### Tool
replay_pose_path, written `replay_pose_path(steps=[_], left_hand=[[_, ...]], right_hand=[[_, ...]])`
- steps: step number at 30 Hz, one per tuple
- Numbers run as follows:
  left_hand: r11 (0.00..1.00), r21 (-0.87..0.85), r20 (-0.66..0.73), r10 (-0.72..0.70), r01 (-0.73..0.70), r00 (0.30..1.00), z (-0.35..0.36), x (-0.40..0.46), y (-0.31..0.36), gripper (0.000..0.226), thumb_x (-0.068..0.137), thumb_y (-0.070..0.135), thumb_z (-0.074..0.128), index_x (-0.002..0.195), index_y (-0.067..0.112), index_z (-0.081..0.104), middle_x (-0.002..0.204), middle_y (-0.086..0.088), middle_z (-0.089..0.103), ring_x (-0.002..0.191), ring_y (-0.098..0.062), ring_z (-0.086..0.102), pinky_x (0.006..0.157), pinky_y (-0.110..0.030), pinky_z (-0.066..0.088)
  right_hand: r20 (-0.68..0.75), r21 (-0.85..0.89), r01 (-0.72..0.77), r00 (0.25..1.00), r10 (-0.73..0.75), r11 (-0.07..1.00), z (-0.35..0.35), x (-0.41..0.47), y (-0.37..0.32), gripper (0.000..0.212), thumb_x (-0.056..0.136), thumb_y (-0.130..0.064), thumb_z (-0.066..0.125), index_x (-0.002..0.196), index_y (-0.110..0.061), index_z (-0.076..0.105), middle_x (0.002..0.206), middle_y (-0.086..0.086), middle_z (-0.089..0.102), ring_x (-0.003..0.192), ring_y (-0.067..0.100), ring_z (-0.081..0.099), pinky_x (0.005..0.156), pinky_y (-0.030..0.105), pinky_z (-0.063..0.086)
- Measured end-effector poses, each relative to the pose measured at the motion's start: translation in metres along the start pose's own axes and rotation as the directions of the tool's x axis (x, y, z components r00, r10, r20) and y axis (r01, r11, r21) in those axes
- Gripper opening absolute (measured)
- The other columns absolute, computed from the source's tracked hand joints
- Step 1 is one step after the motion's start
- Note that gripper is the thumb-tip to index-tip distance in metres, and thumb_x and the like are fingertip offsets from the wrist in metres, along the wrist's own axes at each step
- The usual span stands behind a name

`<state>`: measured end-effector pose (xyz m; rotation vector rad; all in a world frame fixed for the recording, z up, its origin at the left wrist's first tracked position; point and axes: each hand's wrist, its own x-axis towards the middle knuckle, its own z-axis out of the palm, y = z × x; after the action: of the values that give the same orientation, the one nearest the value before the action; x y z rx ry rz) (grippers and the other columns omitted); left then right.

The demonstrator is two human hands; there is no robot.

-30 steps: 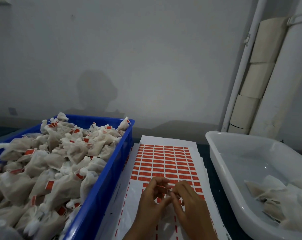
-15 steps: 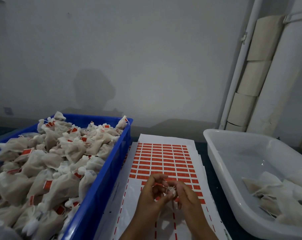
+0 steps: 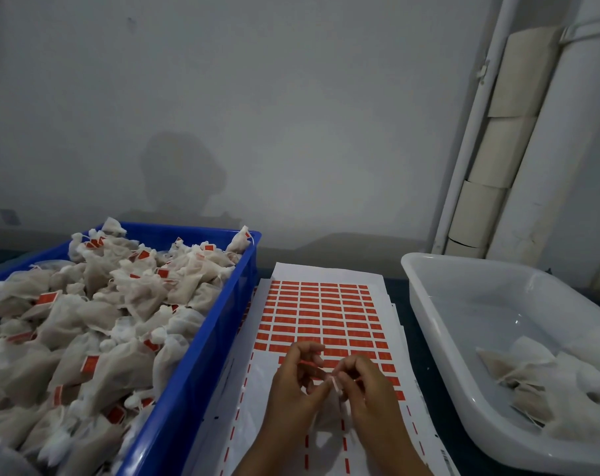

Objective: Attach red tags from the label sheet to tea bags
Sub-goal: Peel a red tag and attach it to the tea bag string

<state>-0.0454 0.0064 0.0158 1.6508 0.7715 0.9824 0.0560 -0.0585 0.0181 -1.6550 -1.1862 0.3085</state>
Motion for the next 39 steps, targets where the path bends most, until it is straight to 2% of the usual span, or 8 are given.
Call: replay_pose_path(steps=[4,11,14,18,22,26,32,39], left_hand=[[0.996,0.080,-0.017,0.047,-0.045,0.999,0.000,-0.001,0.000,0.035,0.075,0.023,0.074,0.098,0.034,0.051,0.098,0.021,0.061,0.087,-0.005,0.063,0.070,-0.007,0.049],[0.990,0.092,-0.106,0.117,-0.108,0.987,0.000,-0.004,-0.005,0.032,0.073,0.022,0.075,0.095,0.031,0.055,0.090,0.019,0.064,0.091,0.007,0.059,0.067,-0.005,0.048],[0.997,0.013,-0.100,0.075,-0.074,0.992,-0.001,-0.002,-0.006,0.032,0.075,0.017,0.074,0.098,0.029,0.056,0.091,0.022,0.064,0.090,0.004,0.060,0.067,-0.008,0.050],[0.997,-0.069,-0.037,0.019,-0.022,0.999,-0.003,0.001,-0.007,0.036,0.078,0.014,0.072,0.104,0.029,0.054,0.098,0.025,0.062,0.093,0.003,0.062,0.069,-0.012,0.052],[0.994,-0.105,-0.004,-0.023,0.023,1.000,-0.002,0.001,-0.008,0.039,0.079,0.013,0.070,0.108,0.032,0.053,0.105,0.021,0.062,0.097,-0.010,0.064,0.083,-0.022,0.055],[0.987,-0.148,0.029,-0.054,0.057,0.998,-0.004,0.001,-0.010,0.041,0.079,0.009,0.070,0.108,0.033,0.053,0.105,0.018,0.061,0.097,-0.012,0.064,0.084,-0.027,0.055],[0.987,-0.139,0.052,-0.073,0.079,0.996,-0.003,0.003,-0.013,0.038,0.078,0.012,0.072,0.105,0.033,0.055,0.100,0.019,0.063,0.090,-0.011,0.065,0.068,-0.017,0.055],[0.996,-0.092,0.047,-0.011,0.016,0.999,-0.003,0.004,-0.014,0.029,0.082,0.014,0.067,0.102,0.032,0.057,0.096,0.021,0.064,0.093,-0.004,0.063,0.077,-0.017,0.054]], right_hand=[[0.034,-0.147,0.130,0.991,-0.126,0.981,0.000,-0.002,-0.001,0.017,0.088,-0.019,0.055,0.085,-0.033,0.048,0.086,-0.029,0.049,0.079,0.005,0.058,0.078,-0.002,0.039],[0.068,-0.082,0.190,0.981,-0.185,0.978,-0.004,-0.005,-0.004,0.025,0.082,-0.018,0.064,0.080,-0.040,0.052,0.084,-0.027,0.056,0.090,-0.005,0.056,0.080,0.004,0.044],[0.025,0.045,0.113,0.993,-0.115,0.993,-0.005,-0.005,-0.006,0.015,0.084,-0.023,0.059,0.077,-0.035,0.057,0.074,-0.021,0.063,0.084,0.001,0.061,0.075,0.005,0.046],[0.022,0.223,-0.026,1.000,0.022,0.975,-0.005,-0.004,-0.010,0.015,0.087,-0.015,0.057,0.087,-0.030,0.062,0.082,-0.016,0.067,0.085,0.000,0.064,0.066,0.009,0.050],[0.044,0.173,-0.010,0.999,0.003,0.985,-0.007,-0.003,-0.010,0.023,0.084,-0.011,0.062,0.082,-0.033,0.065,0.088,-0.012,0.065,0.088,-0.001,0.060,0.067,0.008,0.049],[0.069,0.187,-0.051,0.997,0.038,0.981,-0.011,-0.001,-0.007,0.021,0.081,-0.005,0.066,0.076,-0.026,0.070,0.080,-0.008,0.068,0.082,0.004,0.063,0.069,0.010,0.049],[0.061,0.222,-0.113,0.993,0.102,0.968,-0.013,-0.001,-0.004,0.017,0.080,-0.002,0.066,0.070,-0.016,0.068,0.073,-0.003,0.068,0.074,0.013,0.065,0.067,0.014,0.052],[0.011,0.259,-0.164,0.986,0.167,0.952,-0.001,-0.001,-0.003,0.011,0.089,-0.014,0.055,0.081,-0.019,0.059,0.081,-0.006,0.064,0.078,0.011,0.062,0.060,0.007,0.048]])
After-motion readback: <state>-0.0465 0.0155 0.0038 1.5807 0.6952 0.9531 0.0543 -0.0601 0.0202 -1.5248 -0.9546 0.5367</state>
